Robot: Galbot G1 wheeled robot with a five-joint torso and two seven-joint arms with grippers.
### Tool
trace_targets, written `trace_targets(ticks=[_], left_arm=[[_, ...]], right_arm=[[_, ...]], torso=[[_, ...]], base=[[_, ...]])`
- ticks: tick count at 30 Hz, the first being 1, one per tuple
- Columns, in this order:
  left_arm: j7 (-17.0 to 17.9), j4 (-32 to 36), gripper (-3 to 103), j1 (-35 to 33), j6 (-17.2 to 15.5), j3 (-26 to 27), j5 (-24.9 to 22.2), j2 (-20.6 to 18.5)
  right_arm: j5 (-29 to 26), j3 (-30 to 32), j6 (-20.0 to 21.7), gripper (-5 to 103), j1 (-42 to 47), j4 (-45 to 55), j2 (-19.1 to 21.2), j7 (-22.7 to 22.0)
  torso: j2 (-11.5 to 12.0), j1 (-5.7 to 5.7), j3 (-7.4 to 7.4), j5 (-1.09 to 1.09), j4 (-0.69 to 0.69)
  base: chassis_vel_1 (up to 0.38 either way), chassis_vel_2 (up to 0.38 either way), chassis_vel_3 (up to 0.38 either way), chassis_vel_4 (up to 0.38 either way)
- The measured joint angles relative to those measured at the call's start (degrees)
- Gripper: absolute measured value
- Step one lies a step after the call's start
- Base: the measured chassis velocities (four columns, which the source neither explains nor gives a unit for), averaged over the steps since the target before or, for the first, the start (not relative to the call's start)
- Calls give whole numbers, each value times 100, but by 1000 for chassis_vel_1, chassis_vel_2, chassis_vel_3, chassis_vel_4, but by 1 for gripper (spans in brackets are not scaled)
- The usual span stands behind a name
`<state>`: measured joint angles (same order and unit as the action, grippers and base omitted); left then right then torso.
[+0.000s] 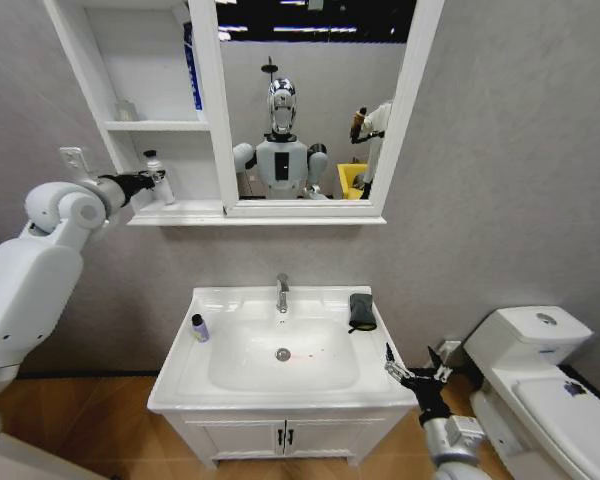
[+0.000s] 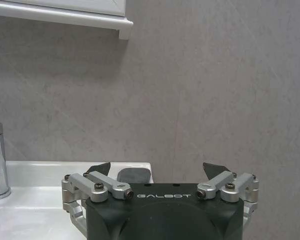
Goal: Move facial cleanser and shampoo from washbasin to cabinet, then wipe washbasin with towel.
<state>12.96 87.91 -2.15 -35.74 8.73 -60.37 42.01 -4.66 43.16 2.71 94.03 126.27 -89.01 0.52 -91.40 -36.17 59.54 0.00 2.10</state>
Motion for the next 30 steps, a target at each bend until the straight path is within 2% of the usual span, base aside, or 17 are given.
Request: trace_targets(ticks=[3, 5, 6, 9, 10, 12, 14, 15, 16, 17, 18, 19, 22, 26, 28, 29, 30], left_arm=[[0, -26, 58, 10, 1, 13, 30, 30], [6, -39, 70, 16, 2, 58, 45, 39], [6, -39, 70, 16, 2, 58, 45, 39], [17, 111, 86, -113, 0, 250, 30, -88], [17, 111, 86, -113, 0, 250, 30, -88], [26, 380, 96, -381, -9, 535, -22, -242], [177, 732, 98, -714, -57, 879, -173, -389], [177, 732, 98, -714, -57, 879, -173, -389], [265, 990, 100, -933, -93, 1112, -298, -481], [302, 1219, 100, -1119, -106, 1282, -380, -554], [302, 1219, 100, -1119, -106, 1282, -380, -554], [339, 1513, 100, -1371, -107, 1481, -451, -652], [446, 1923, 100, -1761, -81, 1754, -591, -779], [841, 2884, 100, -2981, -52, 2545, -1153, -950], [877, 3028, 100, -3203, -47, 2694, -1173, -952], [956, 3427, 100, -3838, -33, 3107, -1122, -901], [972, 3658, 100, -4214, -13, 3284, -989, -817]], right_arm=[[7, -5, 0, 100, -16, -3, -1, -1], [27, -20, 7, 100, -34, -3, -2, -1], [27, -20, 7, 100, -34, -3, -2, -1], [38, -22, 28, 100, -65, 19, -1, -1], [38, -22, 28, 100, -65, 19, -1, -1], [44, -21, 53, 100, -85, 41, 10, -2], [65, -41, 76, 100, -107, 46, 9, -2], [65, -41, 76, 100, -107, 46, 9, -2], [84, -52, 88, 100, -120, 48, 3, -3], [100, -78, 101, 100, -138, 54, -2, -3], [100, -78, 101, 100, -138, 54, -2, -3], [120, -111, 114, 100, -148, 61, -3, -2], [146, -156, 133, 100, -161, 87, -6, -2], [168, -192, 159, 100, -154, 134, -22, 1], [168, -191, 159, 100, -146, 138, -19, 1], [168, -187, 159, 100, -133, 141, -17, 1], [168, -182, 157, 100, -116, 142, -19, 1]], torso=[[0, 0, 0, 0, 0], [0, -1, 0, 0, -1], [0, -1, 0, 0, -1], [0, -1, 0, -1, -3], [0, -1, 0, -1, -3], [0, 0, 0, -2, -7], [0, -1, 0, -2, -6], [0, -1, 0, -2, -6], [0, -1, 0, 3, 6], [0, -1, 0, 2, 8], [0, -1, 0, 2, 8], [0, 0, -1, 1, 9], [-1, 0, 0, 2, 2], [0, 0, 0, 0, -2], [0, 0, 0, 0, -2], [0, 0, 0, -1, -1], [-1, 0, 0, -1, 2]], base=[[0, 0, 0, 0], [0, 0, 0, 0], [0, 0, 0, 0], [0, 0, 0, 0], [0, 0, 0, 0], [0, 0, 0, 0], [0, 0, 0, 0], [0, 0, 0, 0], [0, 0, 0, 0], [0, 0, 0, 0], [0, 0, 0, 0], [0, 0, 0, 0], [0, 0, 0, 0], [0, 0, 0, 0], [0, 0, 0, 0], [0, 0, 0, 0], [0, 0, 0, 0]])
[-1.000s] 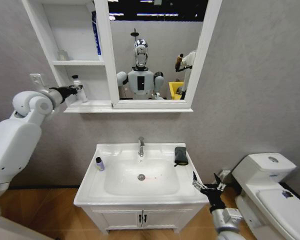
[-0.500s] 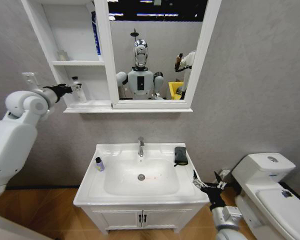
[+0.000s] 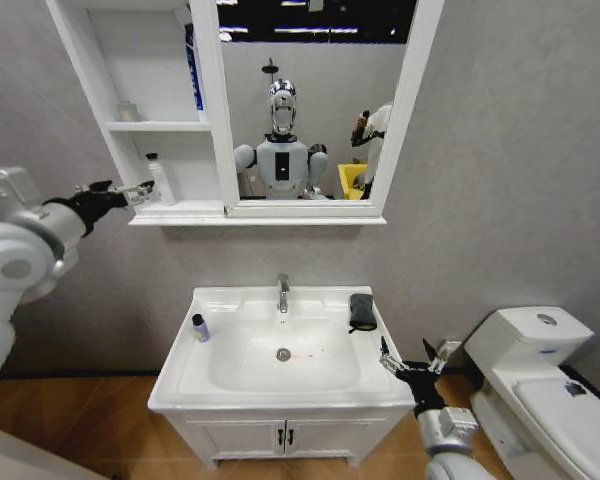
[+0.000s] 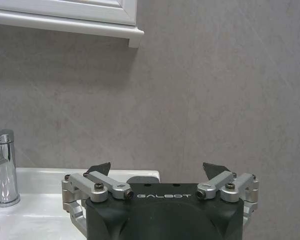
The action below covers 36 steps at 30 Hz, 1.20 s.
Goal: Move facial cleanser and shampoo from washbasin to cabinet, then wipe washbasin with towel.
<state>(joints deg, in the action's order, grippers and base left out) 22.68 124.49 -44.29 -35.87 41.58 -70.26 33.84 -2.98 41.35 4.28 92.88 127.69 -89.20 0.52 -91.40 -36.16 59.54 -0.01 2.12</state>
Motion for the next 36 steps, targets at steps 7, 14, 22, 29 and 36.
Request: trace_targets(ticks=[7, 14, 22, 29, 36], left_arm=[[-46, 343, 100, -1389, 350, 83, 1620, 1008], [-1268, -395, 100, -2735, 1554, -389, 4295, 2646], [-1823, -1298, 100, -2831, 2228, -768, 5127, 3373], [-1776, -1927, 100, -2571, 2306, -1155, 5420, 3767], [-1634, -2817, 100, -2273, 2472, -1110, 5814, 4174]], right_arm=[[-2, 9, -33, 100, 87, 28, 2, 6], [-43, 88, -71, 100, 115, 40, 11, 8], [-53, 72, -92, 100, 101, -36, 36, 45], [-47, 29, -60, 100, -13, -48, 13, 56], [-79, 116, 17, 100, -101, -13, 44, 42]], torso=[[0, 0, 0, 1, -3], [0, -1, 1, 1, -2], [1, -1, 1, 0, -3], [1, -1, 1, 0, -3], [1, -1, 1, 1, -2]], base=[[0, 0, 0, 0], [0, 0, 0, 0], [0, 0, 0, 0], [0, 0, 0, 0], [0, 0, 0, 0]])
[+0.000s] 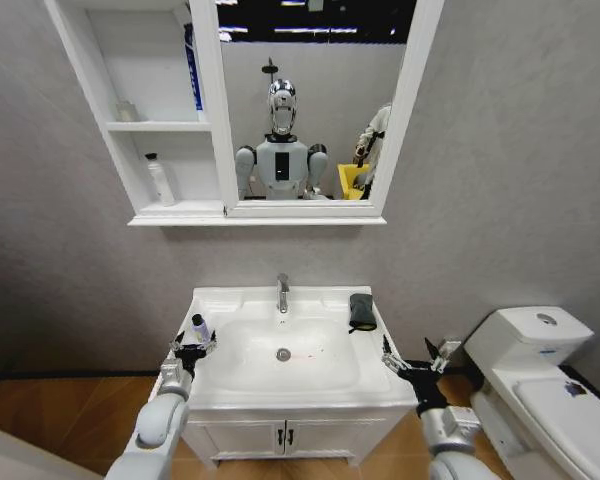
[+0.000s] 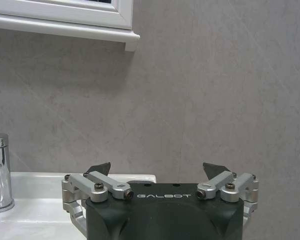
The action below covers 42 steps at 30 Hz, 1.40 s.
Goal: Move facial cleanser and shampoo from washbasin to cabinet, then wipe washbasin with towel.
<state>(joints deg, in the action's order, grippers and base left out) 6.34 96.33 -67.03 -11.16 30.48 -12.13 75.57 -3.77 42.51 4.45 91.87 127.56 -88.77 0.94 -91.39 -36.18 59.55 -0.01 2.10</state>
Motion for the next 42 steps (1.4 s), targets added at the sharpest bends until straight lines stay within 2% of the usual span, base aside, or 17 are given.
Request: trace_targets(ticks=[9, 18, 20, 23, 25, 26, 29, 30, 33, 35, 36, 37, 38, 42], left_arm=[[11, -391, 100, 380, 51, 41, -39, 69], [49, -822, 100, 853, 63, -183, -71, 35], [64, -934, 103, 979, 71, -216, -70, 31], [100, -1063, 98, 1134, 75, -229, -68, 31], [169, -1151, 89, 1208, 85, -215, -66, 33], [169, -1151, 89, 1208, 85, -215, -66, 33], [188, -1153, 74, 1151, 93, -167, -62, 31], [188, -1153, 74, 1151, 93, -167, -62, 31], [182, -1078, 57, 1021, 100, -126, -66, 21], [167, -1066, 57, 989, 105, -117, -67, 16], [140, -1053, 51, 964, 120, -106, -68, 12], [140, -1053, 51, 964, 120, -106, -68, 12], [130, -1043, 43, 948, 131, -90, -72, 6], [100, -942, 43, 932, 131, -76, -107, -41]], right_arm=[[24, -29, -37, 100, 45, -33, -43, -46], [34, -2, -111, 100, 94, -99, -50, -73], [34, 8, -128, 100, 95, -124, -43, -78], [34, 12, -139, 100, 102, -141, -42, -81], [33, 14, -140, 100, 101, -156, -43, -82], [33, 14, -140, 100, 101, -156, -43, -82], [33, 11, -137, 100, 52, -183, -37, -84], [33, 11, -137, 100, 52, -183, -37, -84], [47, -26, -112, 100, 19, -188, -42, -85], [57, -38, -109, 100, 18, -188, -45, -85], [64, -52, -104, 100, 17, -189, -48, -84], [64, -52, -104, 100, 17, -189, -48, -84], [68, -59, -101, 100, 21, -189, -49, -85], [72, -53, -98, 100, 37, -173, -47, -85]], torso=[[0, 0, 0, 0, 0], [0, 0, 0, 1, -1], [0, 0, 0, 1, 0], [0, -1, 0, 0, -1], [0, 0, 0, 0, -1], [0, 0, 0, 0, -1], [0, 0, 0, 0, 0], [0, 0, 0, 0, 0], [0, 0, 0, 0, 0], [0, 0, 0, 1, 0], [0, 0, 0, 1, -1], [0, 0, 0, 1, -1], [0, 0, 0, 1, 0], [0, 0, 0, 1, 1]], base=[[0, 0, 0, 0], [0, 0, 0, 0], [0, 0, 0, 0], [0, 0, 0, 0], [0, 0, 0, 0], [0, 0, 0, 0], [0, 0, 0, 0], [0, 0, 0, 0], [0, 0, 0, 0], [0, 0, 0, 0], [0, 0, 0, 0], [0, 0, 0, 0], [0, 0, 0, 0], [0, 0, 0, 0]])
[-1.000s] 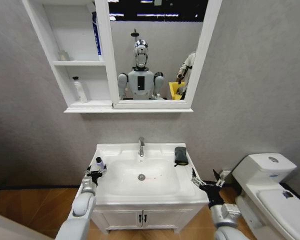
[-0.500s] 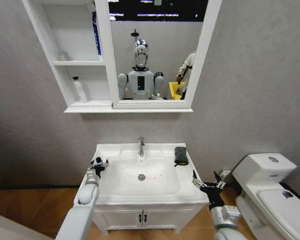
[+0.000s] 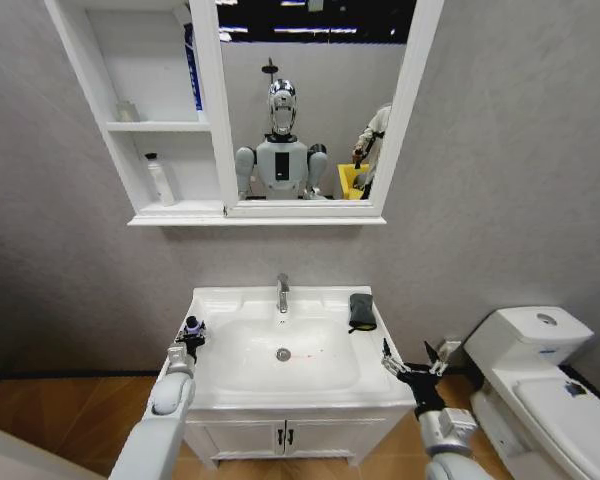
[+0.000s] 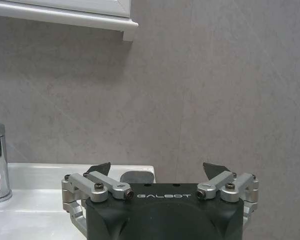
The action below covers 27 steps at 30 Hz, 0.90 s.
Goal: Move facial cleanser and shampoo from washbasin to cabinet, then wipe washbasin with towel.
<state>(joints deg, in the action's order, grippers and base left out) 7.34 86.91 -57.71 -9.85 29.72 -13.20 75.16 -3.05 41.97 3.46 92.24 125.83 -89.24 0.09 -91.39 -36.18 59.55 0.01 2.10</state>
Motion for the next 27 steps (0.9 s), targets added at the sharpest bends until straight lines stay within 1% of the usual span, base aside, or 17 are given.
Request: trace_targets(ticks=[4, 6, 7, 8, 10, 11, 12, 13, 15, 16, 18, 19, 21, 22, 24, 25, 27], left_arm=[[81, 413, 43, -82, -102, -28, -63, -119], [508, 1156, 43, -230, -450, -91, -328, -358], [508, 1156, 43, -230, -450, -91, -328, -358], [697, 1483, 43, -280, -657, -120, -511, -478], [1442, 2737, 43, -362, -1542, -267, -1637, -1058], [1574, 2994, 43, -344, -1720, -291, -1919, -1200], [1574, 2994, 43, -344, -1720, -291, -1919, -1200], [1831, 3599, 43, -211, -2145, -305, -2652, -1618], [2068, 4239, 43, 172, -2529, -287, -3629, -2285], [2068, 4239, 43, 172, -2529, -287, -3629, -2285], [2272, 4393, 43, 953, -2745, -277, -4635, -3047], [2272, 4393, 43, 953, -2745, -277, -4635, -3047], [2313, 3954, 43, 1982, -2791, -506, -5200, -3485], [2313, 3954, 43, 1982, -2791, -506, -5200, -3485], [2314, 3461, 43, 3045, -2831, -964, -5548, -3643], [2314, 3461, 43, 3045, -2831, -964, -5548, -3643], [2238, 2940, 43, 3974, -2830, -1518, -5544, -3601]], right_arm=[[0, 26, 0, 100, 13, 17, 4, -2], [0, 48, 1, 100, 22, 22, 5, -4], [0, 48, 1, 100, 22, 22, 5, -4], [-1, 50, 1, 100, 25, 23, 6, -4], [9, 29, 0, 100, 28, 14, 7, -7], [19, 14, -5, 100, 30, 4, 4, -12], [19, 14, -5, 100, 30, 4, 4, -12], [53, -48, -17, 100, 39, -31, -9, -16], [92, -134, -31, 100, 66, -64, -17, -15], [92, -134, -31, 100, 66, -64, -17, -15], [143, -220, -57, 100, 87, -107, -12, -10], [143, -220, -57, 100, 87, -107, -12, -10], [219, -267, -115, 100, 109, -171, -28, -8], [219, -267, -115, 100, 109, -171, -28, -8], [263, -287, -186, 100, 183, -212, -48, -3], [263, -287, -186, 100, 183, -212, -48, -3], [275, -290, -255, 100, 261, -223, -46, -2]], torso=[[0, 0, 0, 1, -1], [0, -1, 0, 1, -1], [0, -1, 0, 1, -1], [0, -1, 0, 1, -1], [-1, 1, -1, 0, 0], [-2, 1, 0, -1, 0], [-2, 1, 0, -1, 0], [-2, 1, -1, 1, 0], [-1, 1, -1, -1, 0], [-1, 1, -1, -1, 0], [-1, 2, -1, -2, -1], [-1, 2, -1, -2, -1], [-1, 1, -1, 1, 0], [-1, 1, -1, 1, 0], [-1, 0, 0, 2, -1], [-1, 0, 0, 2, -1], [-1, 0, 0, -4, -1]], base=[[0, 0, 0, 0], [0, 0, 0, 0], [0, 0, 0, 0], [0, 0, 0, 0], [0, 0, 0, 0], [0, 0, 0, 0], [0, 0, 0, 0], [0, 0, 0, 0], [0, 0, 0, 0], [0, 0, 0, 0], [0, 0, 0, 0], [0, 0, 0, 0], [0, 0, 0, 0], [0, 0, 0, 0], [0, 0, 0, 0], [0, 0, 0, 0], [0, 0, 0, 0]])
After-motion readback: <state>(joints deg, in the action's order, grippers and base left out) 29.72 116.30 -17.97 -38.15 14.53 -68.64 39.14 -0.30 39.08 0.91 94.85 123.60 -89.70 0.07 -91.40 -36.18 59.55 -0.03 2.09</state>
